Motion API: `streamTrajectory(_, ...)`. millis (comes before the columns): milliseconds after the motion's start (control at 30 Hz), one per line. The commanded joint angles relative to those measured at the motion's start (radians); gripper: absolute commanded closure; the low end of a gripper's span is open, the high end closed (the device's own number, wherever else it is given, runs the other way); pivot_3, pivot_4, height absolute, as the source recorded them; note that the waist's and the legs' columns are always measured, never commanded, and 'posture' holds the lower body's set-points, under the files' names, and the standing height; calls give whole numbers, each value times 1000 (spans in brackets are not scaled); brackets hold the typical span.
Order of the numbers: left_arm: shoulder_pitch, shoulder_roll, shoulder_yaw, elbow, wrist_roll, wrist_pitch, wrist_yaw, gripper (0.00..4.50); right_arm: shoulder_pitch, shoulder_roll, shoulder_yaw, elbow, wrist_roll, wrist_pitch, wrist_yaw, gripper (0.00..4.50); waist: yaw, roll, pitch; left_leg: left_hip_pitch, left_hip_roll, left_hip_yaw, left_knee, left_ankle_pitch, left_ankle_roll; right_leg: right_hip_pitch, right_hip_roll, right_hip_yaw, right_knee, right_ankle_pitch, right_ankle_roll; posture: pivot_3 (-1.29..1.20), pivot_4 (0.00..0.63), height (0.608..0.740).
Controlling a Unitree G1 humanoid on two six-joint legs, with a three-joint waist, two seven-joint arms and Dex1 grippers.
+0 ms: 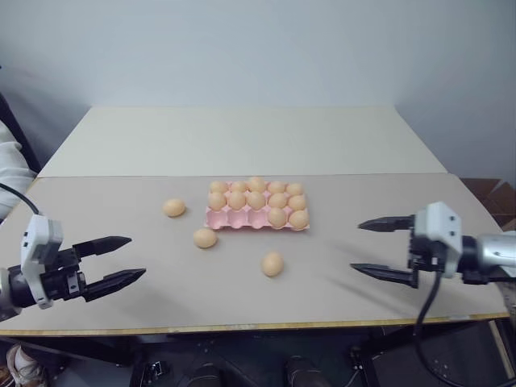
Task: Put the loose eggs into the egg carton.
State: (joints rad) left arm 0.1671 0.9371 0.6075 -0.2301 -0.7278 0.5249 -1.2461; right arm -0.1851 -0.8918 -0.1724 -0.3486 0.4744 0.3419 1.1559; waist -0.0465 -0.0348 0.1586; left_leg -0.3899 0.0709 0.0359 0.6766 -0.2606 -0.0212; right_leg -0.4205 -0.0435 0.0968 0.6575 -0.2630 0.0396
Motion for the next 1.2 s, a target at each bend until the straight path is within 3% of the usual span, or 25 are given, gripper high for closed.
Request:
streamTrajectory(33, 3, 23, 8, -40, -19, 2, -26, 0, -65, 57, 148, -31, -88, -2, -71, 22, 1, 0, 0, 0, 0, 0, 0, 0, 0, 0, 0, 0, 0, 0, 0, 0, 150, 740)
streamTrajectory(200, 12, 24, 25, -90, -53, 27, -30, 0, -167, 192, 367, 6, -244, 38, -184, 22, 3, 0, 0, -2, 0, 0, 0, 0, 0, -1, 0, 0, 0, 0, 0, 0, 150, 740)
streamTrajectory(467, 50, 21, 69, -159, -97, 60, -30, 0, -252, 336, 530, 122, -374, 61, -261, 22, 6, 0, 0, -2, 0, 0, 0, 0, 0, -2, 0, 0, 1, 0, 0, 0, 150, 740)
streamTrajectory(600, 64, 19, 78, -167, -99, 61, -31, 0, -266, 369, 542, 181, -374, 50, -248, 22, 6, 0, 0, -2, 0, 0, 0, 0, 0, -1, 0, -1, 0, 0, 0, 0, 150, 740)
streamTrajectory(700, 67, 18, 77, -174, -102, 62, -24, 0, -266, 396, 535, 220, -370, 19, -247, 618, 4, 0, 0, -1, 0, 0, 0, 0, 0, -2, 0, -1, 1, 0, 0, 0, 150, 740)
streamTrajectory(833, 72, 21, 78, -177, -107, 66, -24, 0, -278, 409, 506, 213, -338, 10, -224, 1795, 4, 0, 0, -1, 0, 0, 0, 0, 0, -2, 0, -1, 1, 0, 0, 0, 150, 740)
streamTrajectory(1033, 69, 32, 85, -162, -103, 57, -26, 0, -388, 467, 435, 224, -275, 31, -239, 1804, 0, 0, 0, -1, 0, 0, 0, 0, 0, -2, 0, -1, 2, 0, -1, 0, 150, 740)
streamTrajectory(1200, 70, 26, 79, -171, -98, 52, -17, 0, -527, 573, 432, 394, -338, 4, -357, 1804, -1, 0, 0, 0, 0, 0, 0, 0, 0, -2, 0, -1, 3, 0, -1, 0, 150, 740)
